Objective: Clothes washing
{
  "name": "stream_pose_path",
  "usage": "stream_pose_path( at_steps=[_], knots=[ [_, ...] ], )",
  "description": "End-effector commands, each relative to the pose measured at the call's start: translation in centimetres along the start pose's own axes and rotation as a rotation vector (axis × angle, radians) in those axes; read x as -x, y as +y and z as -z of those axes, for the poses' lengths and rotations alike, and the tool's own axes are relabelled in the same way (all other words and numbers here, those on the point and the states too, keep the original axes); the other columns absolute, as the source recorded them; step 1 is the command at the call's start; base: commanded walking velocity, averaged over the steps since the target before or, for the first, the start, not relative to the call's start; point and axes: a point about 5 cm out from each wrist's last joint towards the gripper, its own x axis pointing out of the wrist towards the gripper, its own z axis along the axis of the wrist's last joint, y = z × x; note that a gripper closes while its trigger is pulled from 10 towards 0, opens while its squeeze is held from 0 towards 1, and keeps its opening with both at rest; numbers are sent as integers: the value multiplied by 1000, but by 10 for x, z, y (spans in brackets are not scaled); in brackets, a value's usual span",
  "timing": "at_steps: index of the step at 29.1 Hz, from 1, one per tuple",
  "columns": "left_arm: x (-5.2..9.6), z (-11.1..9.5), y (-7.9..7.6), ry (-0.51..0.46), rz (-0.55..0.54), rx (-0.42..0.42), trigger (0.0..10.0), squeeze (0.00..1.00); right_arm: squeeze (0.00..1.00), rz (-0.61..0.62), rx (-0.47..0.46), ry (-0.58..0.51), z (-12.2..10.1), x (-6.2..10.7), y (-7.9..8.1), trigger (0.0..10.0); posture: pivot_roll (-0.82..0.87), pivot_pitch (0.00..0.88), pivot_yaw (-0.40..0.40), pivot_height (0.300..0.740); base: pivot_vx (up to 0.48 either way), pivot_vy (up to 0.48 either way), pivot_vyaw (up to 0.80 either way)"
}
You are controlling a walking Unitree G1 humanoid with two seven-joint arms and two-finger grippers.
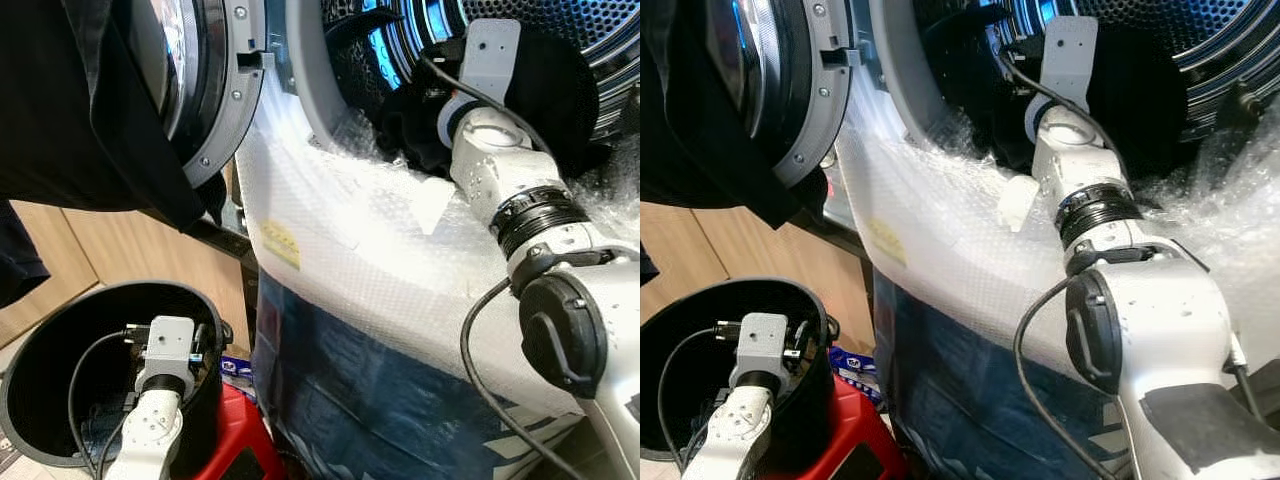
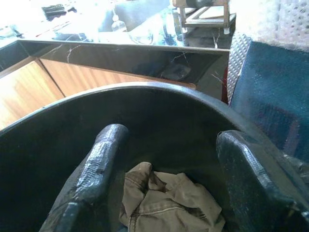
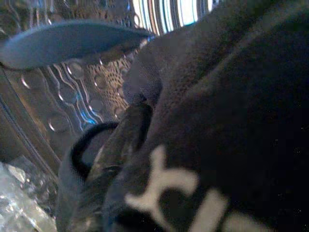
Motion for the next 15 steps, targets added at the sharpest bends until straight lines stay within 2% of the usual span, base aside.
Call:
stream_pose_path(
  at_steps=[1,8,11,15],
  knots=[
    [2,-2,-3,-3,20,-10,10000,0,1000,-16,20,-70,-21,0,-2,10000,83,0,-41,740,0,0,0],
    [0,-4,-4,-7,35,-8,10000,0,1000,-3,63,-60,-7,1,-14,10000,68,0,-36,740,0,0,0],
    [1,-4,-5,-5,45,-14,10000,0,1000,-16,54,-47,0,2,-16,10000,64,0,-37,740,0,0,0],
    [1,-6,-7,-14,55,-13,10000,0,1000,-8,77,-14,21,7,-29,10000,60,0,-39,740,0,0,0]
  ],
)
